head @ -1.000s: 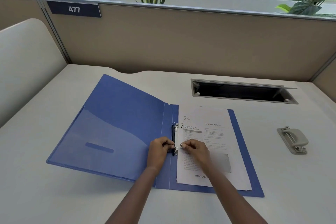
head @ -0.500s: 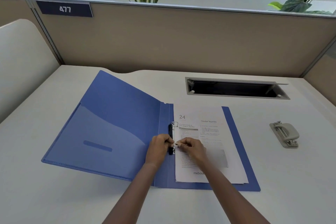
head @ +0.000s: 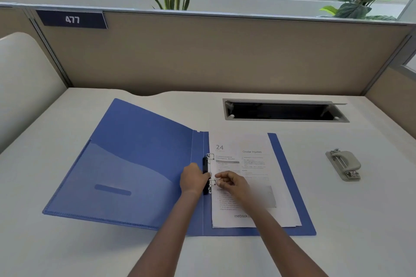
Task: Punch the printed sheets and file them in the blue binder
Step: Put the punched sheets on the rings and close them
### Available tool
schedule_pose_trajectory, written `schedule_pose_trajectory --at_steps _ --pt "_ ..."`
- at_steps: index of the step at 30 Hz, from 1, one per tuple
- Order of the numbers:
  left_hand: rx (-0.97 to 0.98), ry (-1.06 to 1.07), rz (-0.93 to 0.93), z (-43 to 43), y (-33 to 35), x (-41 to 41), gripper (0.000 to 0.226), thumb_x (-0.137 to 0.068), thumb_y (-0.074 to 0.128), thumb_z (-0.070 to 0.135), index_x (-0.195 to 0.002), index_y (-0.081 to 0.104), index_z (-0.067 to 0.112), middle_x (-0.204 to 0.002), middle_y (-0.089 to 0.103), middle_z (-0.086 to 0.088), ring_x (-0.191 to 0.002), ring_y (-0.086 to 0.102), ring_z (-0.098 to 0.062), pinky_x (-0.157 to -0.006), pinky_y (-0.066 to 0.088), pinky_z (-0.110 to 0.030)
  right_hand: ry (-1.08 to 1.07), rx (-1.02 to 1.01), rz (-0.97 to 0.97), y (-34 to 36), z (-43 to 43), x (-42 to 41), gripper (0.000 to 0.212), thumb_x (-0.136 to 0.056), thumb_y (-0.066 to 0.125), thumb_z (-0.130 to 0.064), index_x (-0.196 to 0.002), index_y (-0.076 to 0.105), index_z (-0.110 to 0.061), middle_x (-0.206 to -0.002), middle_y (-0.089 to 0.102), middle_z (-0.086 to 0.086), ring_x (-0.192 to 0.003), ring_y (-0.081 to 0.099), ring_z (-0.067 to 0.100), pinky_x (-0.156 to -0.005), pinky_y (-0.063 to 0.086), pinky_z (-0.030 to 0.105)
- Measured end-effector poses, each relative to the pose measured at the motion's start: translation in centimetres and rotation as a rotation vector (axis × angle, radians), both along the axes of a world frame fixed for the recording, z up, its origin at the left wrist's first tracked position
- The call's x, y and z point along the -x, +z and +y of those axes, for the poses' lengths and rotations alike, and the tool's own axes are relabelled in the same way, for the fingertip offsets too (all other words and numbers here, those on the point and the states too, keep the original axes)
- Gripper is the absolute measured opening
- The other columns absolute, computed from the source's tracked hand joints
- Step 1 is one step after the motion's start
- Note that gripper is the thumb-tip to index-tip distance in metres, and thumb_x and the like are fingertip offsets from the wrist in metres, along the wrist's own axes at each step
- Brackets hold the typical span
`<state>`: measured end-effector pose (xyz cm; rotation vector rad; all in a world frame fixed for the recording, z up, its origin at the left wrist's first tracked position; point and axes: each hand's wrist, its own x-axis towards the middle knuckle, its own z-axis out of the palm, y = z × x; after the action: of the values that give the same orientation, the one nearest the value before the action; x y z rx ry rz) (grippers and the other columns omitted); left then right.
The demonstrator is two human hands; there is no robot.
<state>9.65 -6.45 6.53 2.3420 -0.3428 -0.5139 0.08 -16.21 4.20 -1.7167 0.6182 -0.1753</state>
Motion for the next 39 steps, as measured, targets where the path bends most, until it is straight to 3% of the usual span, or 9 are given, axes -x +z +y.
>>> schedule_pose_trajectory --at_steps 6,10,15,19,22,27,31,34,39 --pt "-0.166 0.01 0.039 -1.5 1.4 0.3 0.022 -0.086 0.057 0.02 -0.099 0.055 0.001 -0.117 0.061 -0.016 -0.108 0.057 -0.032 -0.078 0.047 -0.034 0.013 0.005 0.002 -0.3 -0.2 0.1 0.015 -0.083 0.065 -0.011 -0.087 0.064 -0.026 -0.078 0.061 -0.009 -0.078 0.055 0.004 -0.083 0.044 0.02" --pt "-0.117 0.067 0.062 -1.3 1.2 0.3 0.032 -0.086 0.054 0.014 -0.061 0.035 0.011 -0.111 0.062 -0.018 -0.101 0.058 -0.033 -0.069 0.041 -0.031 0.015 0.005 -0.012 -0.2 -0.2 0.1 0.013 -0.085 0.063 -0.008 -0.095 0.065 -0.016 -0.077 0.06 -0.009 -0.074 0.054 0.001 -0.069 0.045 0.004" --pt "0.008 0.101 0.091 -1.5 0.8 0.1 0.038 -0.079 0.053 0.005 -0.053 0.026 0.012 -0.082 0.059 -0.029 -0.101 0.059 -0.042 -0.076 0.05 -0.044 0.016 0.008 -0.018 -0.2 -0.3 0.1 0.012 -0.085 0.063 -0.009 -0.093 0.065 -0.018 -0.075 0.06 -0.01 -0.073 0.054 0.0 -0.067 0.044 0.001" --pt "0.151 0.17 0.102 -1.4 0.5 1.0 0.006 -0.081 0.055 0.005 -0.078 0.051 0.006 -0.1 0.063 -0.02 -0.1 0.06 -0.035 -0.069 0.042 -0.031 0.025 0.018 -0.013 -0.3 -0.3 0.1 0.012 -0.084 0.063 -0.009 -0.093 0.065 -0.018 -0.076 0.06 -0.009 -0.073 0.054 0.001 -0.067 0.044 0.002" --pt "0.23 0.21 0.075 -1.5 0.3 1.3 0.02 -0.082 0.056 0.003 -0.102 0.057 0.001 -0.104 0.065 -0.018 -0.094 0.06 -0.031 -0.07 0.041 -0.03 0.025 0.029 -0.013 -0.3 -0.4 0.1 0.014 -0.084 0.064 -0.011 -0.089 0.064 -0.023 -0.076 0.061 -0.009 -0.073 0.055 0.001 -0.068 0.044 0.003" --pt "0.22 0.104 -0.056 -2.3 0.3 2.3 0.016 -0.085 0.055 0.008 -0.101 0.056 0.008 -0.096 0.063 -0.018 -0.082 0.06 -0.029 -0.066 0.047 -0.035 0.029 0.092 0.03 -0.3 -0.3 0.0 0.025 -0.084 0.063 -0.011 -0.08 0.061 -0.036 -0.078 0.064 -0.014 -0.072 0.059 -0.006 -0.082 0.044 0.019" --pt "0.092 -0.048 -0.221 -2.8 0.5 2.7 0.021 -0.093 0.047 0.022 -0.102 0.059 0.006 -0.104 0.061 -0.01 -0.095 0.059 -0.025 -0.076 0.046 -0.034 0.037 0.098 0.041 -0.1 -0.3 0.1 0.021 -0.086 0.058 -0.006 -0.085 0.062 -0.027 -0.079 0.064 -0.015 -0.069 0.059 -0.012 -0.078 0.044 0.011" --pt "0.045 -0.124 -0.281 -2.6 0.2 2.7 0.029 -0.097 0.038 0.018 -0.092 0.061 0.001 -0.105 0.059 -0.013 -0.095 0.057 -0.028 -0.075 0.046 -0.036 -0.01 0.118 0.053 -0.2 -0.2 0.1 0.027 -0.086 0.058 -0.01 -0.078 0.055 -0.036 -0.079 0.061 -0.016 -0.075 0.057 -0.002 -0.09 0.045 0.029" --pt "0.282 -0.139 -0.219 -0.6 -1.2 2.5 0.025 -0.094 0.043 0.008 -0.111 0.061 0.007 -0.107 0.062 -0.008 -0.099 0.057 -0.022 -0.085 0.047 -0.032 -0.041 0.079 0.067 0.0 -0.1 0.2 0.025 -0.083 0.063 -0.013 -0.078 0.052 -0.035 -0.075 0.059 -0.011 -0.076 0.057 0.008 -0.092 0.046 0.035"
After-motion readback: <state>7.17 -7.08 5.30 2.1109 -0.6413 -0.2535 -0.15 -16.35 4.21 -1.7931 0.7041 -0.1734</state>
